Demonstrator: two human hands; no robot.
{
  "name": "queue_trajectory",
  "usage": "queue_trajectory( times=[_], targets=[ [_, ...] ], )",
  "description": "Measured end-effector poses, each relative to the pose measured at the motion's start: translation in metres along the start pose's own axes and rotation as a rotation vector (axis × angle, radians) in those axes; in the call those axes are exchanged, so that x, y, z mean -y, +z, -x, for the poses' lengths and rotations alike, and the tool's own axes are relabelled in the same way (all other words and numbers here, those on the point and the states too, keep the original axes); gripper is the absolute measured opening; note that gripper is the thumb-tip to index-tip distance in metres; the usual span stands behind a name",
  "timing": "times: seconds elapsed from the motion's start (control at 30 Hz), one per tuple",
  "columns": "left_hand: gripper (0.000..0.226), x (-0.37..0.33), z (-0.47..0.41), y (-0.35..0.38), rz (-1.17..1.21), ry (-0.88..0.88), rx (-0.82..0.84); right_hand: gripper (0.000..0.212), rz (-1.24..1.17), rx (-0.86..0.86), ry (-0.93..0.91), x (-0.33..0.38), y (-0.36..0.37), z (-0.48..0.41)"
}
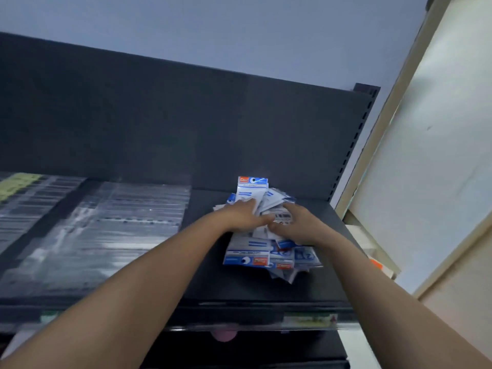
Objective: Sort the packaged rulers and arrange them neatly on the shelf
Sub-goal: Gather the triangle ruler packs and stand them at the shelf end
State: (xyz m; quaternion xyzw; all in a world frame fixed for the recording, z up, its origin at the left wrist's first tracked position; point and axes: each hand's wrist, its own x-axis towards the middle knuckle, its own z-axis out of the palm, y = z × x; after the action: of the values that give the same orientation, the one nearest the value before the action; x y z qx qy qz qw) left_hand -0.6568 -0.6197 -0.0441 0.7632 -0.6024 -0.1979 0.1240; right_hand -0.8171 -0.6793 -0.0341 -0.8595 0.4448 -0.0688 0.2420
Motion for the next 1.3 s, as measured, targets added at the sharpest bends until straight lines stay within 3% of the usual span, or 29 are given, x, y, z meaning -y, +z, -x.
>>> queue_trajectory(
  times=[0.07, 0.13, 0.2, 0.27, 0.4, 0.5, 0.6, 0.63, 0.73, 0.83, 0.9, 1.0, 1.03, 1.1, 1.17, 1.2, 1.27, 1.3],
  targets=[
    [0.076, -0.004, 0.0, 0.001, -0.067, -0.071, -0.029, 0.063, -0.076, 0.015, -0.032, -0.007, 0.0, -0.001],
    [0.073, -0.004, 0.004, -0.001, -0.091, -0.149, -0.024, 0.075, -0.173, 0.011, -0.06, -0.01, 0.001, -0.003],
    [0.056, -0.003, 0.009, -0.007, -0.049, -0.214, -0.022, 0.084, -0.273, 0.005, -0.08, -0.014, 0.004, -0.008],
    [0.045, -0.005, 0.016, -0.013, -0.047, -0.267, -0.055, 0.078, -0.35, 0.003, -0.11, -0.012, 0.006, -0.01],
    [0.051, -0.003, 0.021, -0.024, 0.01, -0.311, -0.114, 0.055, -0.409, 0.026, -0.158, -0.002, 0.011, -0.011],
    [0.05, 0.003, 0.022, -0.033, 0.291, -0.279, -0.232, 0.056, -0.405, 0.072, -0.167, 0.002, 0.012, -0.013],
    [0.032, 0.005, 0.023, -0.037, 0.535, -0.168, -0.398, 0.078, -0.379, 0.039, -0.139, 0.006, 0.012, -0.018],
    [0.026, 0.005, 0.024, -0.037, 0.625, -0.144, -0.436, 0.077, -0.395, 0.003, -0.117, 0.009, 0.011, -0.021],
    [0.02, -0.001, 0.028, -0.038, 1.052, -0.055, -0.407, 0.033, -0.62, -0.035, -0.056, 0.016, -0.001, -0.027],
    [0.021, -0.005, 0.027, -0.035, 1.352, 0.04, -0.318, 0.032, -0.878, -0.025, 0.012, 0.018, -0.005, -0.038],
    [0.017, -0.005, 0.023, -0.032, 1.3, 0.039, -0.292, 0.026, -1.003, -0.09, 0.022, 0.016, -0.007, -0.04],
    [0.004, 0.009, 0.011, -0.032, 0.751, -0.126, -0.435, 0.009, -1.05, -0.204, 0.059, 0.01, -0.013, -0.04],
    [0.012, 0.016, 0.007, -0.032, 0.502, -0.203, -0.443, 0.004, -1.032, -0.235, 0.073, 0.006, -0.014, -0.041],
    [0.043, 0.026, 0.003, -0.028, 0.142, -0.317, -0.265, 0.007, -0.993, -0.266, 0.098, -0.001, -0.015, -0.044],
    [0.073, 0.028, 0.002, -0.02, 0.059, -0.373, -0.062, 0.008, -0.961, -0.246, 0.117, -0.006, -0.012, -0.048],
    [0.078, 0.029, 0.002, -0.017, 0.097, -0.375, -0.046, 0.006, -0.955, -0.227, 0.124, -0.007, -0.011, -0.049],
    [0.068, 0.028, -0.001, -0.014, 0.245, -0.357, -0.171, 0.007, -0.951, -0.178, 0.14, -0.006, -0.011, -0.051],
    [0.053, 0.027, -0.002, -0.015, 0.287, -0.345, -0.246, 0.007, -0.945, -0.152, 0.143, -0.006, -0.01, -0.052]
  ],
)
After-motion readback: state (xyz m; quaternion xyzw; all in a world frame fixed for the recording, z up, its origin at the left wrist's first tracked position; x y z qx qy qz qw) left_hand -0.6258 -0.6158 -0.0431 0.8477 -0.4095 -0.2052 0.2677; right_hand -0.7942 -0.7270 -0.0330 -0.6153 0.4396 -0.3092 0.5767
